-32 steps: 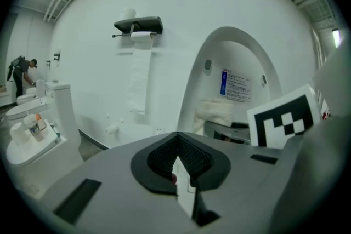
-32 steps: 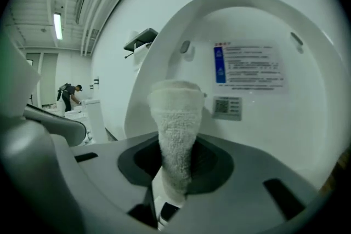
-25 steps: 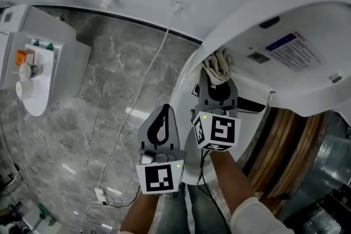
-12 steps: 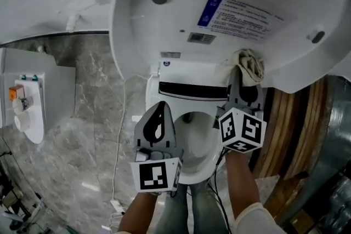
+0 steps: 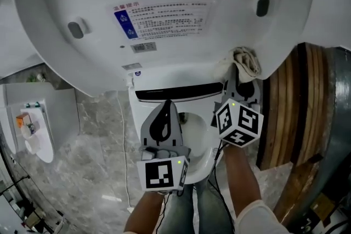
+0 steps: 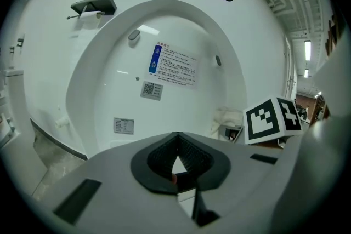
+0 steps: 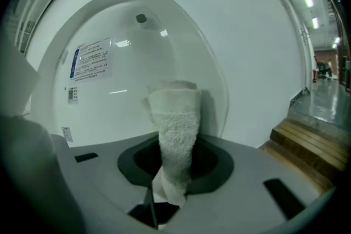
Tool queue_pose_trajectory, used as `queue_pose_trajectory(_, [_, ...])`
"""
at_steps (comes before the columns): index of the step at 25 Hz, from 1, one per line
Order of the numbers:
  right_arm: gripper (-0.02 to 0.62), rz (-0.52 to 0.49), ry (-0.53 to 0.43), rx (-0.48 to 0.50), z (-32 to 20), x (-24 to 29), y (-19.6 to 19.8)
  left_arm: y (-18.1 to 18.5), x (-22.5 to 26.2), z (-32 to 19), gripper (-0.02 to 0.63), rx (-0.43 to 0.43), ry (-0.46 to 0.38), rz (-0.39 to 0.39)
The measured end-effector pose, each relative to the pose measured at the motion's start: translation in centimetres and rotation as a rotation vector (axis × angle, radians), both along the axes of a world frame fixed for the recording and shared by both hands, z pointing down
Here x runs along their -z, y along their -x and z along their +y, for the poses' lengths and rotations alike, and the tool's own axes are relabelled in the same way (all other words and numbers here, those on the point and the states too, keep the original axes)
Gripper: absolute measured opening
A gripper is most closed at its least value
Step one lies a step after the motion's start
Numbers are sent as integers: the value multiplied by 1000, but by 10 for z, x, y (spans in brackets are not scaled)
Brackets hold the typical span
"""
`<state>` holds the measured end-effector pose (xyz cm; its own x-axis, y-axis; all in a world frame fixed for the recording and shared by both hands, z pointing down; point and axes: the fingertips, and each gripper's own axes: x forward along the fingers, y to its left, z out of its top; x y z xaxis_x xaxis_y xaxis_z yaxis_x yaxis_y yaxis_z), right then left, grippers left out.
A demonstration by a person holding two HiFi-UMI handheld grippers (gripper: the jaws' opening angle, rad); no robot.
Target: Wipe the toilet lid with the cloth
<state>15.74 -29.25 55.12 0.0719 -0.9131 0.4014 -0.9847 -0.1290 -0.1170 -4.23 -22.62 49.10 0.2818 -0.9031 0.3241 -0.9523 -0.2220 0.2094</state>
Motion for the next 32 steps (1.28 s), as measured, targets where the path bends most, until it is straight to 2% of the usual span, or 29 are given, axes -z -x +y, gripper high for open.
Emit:
queue_pose_trajectory(8, [97, -81, 2, 97, 16, 26, 19, 12, 31, 3, 11, 43, -30, -6])
queue_pose_trajectory(15, [97, -136, -11, 182, 55, 101, 47, 27, 116, 7, 11, 54, -117, -26])
queue_pose_trajectory(18, [97, -164, 3, 207, 76, 134, 51, 30, 160, -4, 17, -13, -101, 9])
queue_pose_trajectory(19, [97, -174, 5, 214, 80, 145, 52, 33, 177, -12, 53, -36, -102, 23])
queue_pose_trajectory(20, [97, -185, 4, 220, 83, 156, 54, 36, 196, -22, 160, -54, -113, 27])
queue_pose_trajectory(22, [97, -216, 2, 230, 88, 177, 58, 47, 237, -45, 232, -73, -163, 9])
queue_pose_trajectory(24, [97, -260, 25, 247, 106, 195, 65, 56, 275, -71, 251, -102, -193, -34])
queue_pose_trajectory(27, [97, -295, 43, 267, 124, 218, 68, 53, 313, -123, 255, -194, -177, -103])
queue_pose_trajectory(30, [97, -299, 34, 251, 125, 230, 59, 36, 316, -153, 255, -302, -110, -114])
queue_pose_trajectory(32, [97, -319, 40, 234, 131, 236, 55, 30, 310, -157, 254, -344, -73, -136])
